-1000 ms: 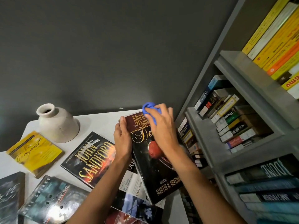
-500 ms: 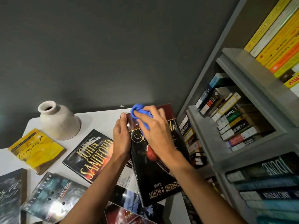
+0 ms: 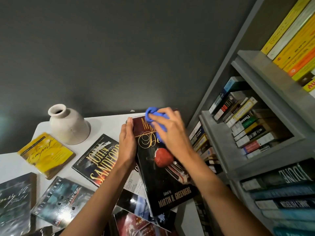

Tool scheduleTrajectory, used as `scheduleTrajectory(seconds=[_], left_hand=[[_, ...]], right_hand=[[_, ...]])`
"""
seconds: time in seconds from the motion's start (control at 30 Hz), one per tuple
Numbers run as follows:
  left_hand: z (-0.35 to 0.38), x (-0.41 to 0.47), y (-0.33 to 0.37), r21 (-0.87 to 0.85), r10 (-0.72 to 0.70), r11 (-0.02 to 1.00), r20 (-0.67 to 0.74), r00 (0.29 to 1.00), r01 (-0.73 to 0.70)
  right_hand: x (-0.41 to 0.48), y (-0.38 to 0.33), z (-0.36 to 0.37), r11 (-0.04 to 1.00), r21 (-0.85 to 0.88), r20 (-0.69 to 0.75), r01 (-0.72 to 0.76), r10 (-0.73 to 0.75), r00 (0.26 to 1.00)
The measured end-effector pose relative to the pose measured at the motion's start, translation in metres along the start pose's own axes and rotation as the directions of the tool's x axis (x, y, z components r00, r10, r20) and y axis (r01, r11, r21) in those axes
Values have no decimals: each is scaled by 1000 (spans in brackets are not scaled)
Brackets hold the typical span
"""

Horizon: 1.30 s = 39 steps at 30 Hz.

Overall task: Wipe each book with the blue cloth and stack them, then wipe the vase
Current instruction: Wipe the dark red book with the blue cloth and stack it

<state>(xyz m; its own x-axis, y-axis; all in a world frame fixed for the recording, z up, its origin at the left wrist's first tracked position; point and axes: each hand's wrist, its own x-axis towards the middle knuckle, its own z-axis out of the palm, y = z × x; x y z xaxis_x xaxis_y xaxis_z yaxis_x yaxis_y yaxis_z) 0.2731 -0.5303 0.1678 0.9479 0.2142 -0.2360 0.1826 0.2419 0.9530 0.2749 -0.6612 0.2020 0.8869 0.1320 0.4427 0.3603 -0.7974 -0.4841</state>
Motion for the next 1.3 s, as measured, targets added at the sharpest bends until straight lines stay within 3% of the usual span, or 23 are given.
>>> scheduleTrajectory(seconds=[0.1, 0.23, 0.37, 0.53, 0.67, 0.83, 0.9, 1.07, 1.3], left_hand=[[0, -3, 4, 14, -9, 1000, 15, 1000, 8], [-6, 2, 2, -39, -15, 999, 12, 1000, 15], [-26, 19, -34, -80, -121, 989, 18, 993, 122], [-19, 2, -12, -155, -152, 975, 43, 987, 157], [-11, -7, 4, -209, -170, 960, 89, 981, 186], [-20, -6, -9, -315, -288, 881, 236, 928, 354], [-21, -12, -1, -317, -268, 890, 215, 939, 327], [-9, -21, 7, -391, -209, 879, 197, 958, 272], [-13, -14, 3, -370, -264, 852, 306, 915, 370]], right_hand=[[2, 4, 1, 996, -28, -72, -84, 82, 994], [-25, -33, 19, 995, 2, 19, 103, -103, 995], [-51, -27, 7, 979, 65, 160, 195, -203, 966], [-19, 1, 2, 999, -37, 0, -11, 11, 1000], [-19, -37, 19, 994, -48, -1, 98, -99, 995], [-59, -45, 12, 983, 31, 109, 181, -183, 977], [-65, -31, 1, 986, 28, 139, 167, -169, 976], [-28, -20, -6, 998, -70, -56, 6, -10, 998], [-75, -55, 7, 990, -36, 36, 136, -135, 990]])
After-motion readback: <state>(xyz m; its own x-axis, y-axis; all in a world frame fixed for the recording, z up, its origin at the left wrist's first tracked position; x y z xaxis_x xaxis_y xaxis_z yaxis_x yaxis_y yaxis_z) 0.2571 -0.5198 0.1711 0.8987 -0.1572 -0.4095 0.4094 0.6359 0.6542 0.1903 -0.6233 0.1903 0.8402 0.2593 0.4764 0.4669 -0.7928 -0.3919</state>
